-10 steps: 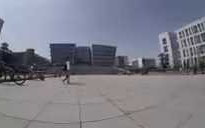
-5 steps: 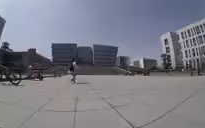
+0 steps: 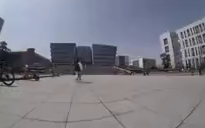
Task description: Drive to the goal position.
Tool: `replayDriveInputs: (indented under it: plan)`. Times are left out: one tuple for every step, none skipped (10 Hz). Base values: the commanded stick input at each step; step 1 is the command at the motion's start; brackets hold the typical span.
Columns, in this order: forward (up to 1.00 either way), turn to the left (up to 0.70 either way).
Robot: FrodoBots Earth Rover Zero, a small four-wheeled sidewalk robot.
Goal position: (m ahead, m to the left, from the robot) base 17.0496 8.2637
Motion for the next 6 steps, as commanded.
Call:
replayDriveInputs:
  plan:
    - [0.70,0.00]
    - [0.70,0.00]
    - [0.70,0.00]
    - [0.70,0.00]
    - [0.70,0.00]
    - [0.70,0.09]
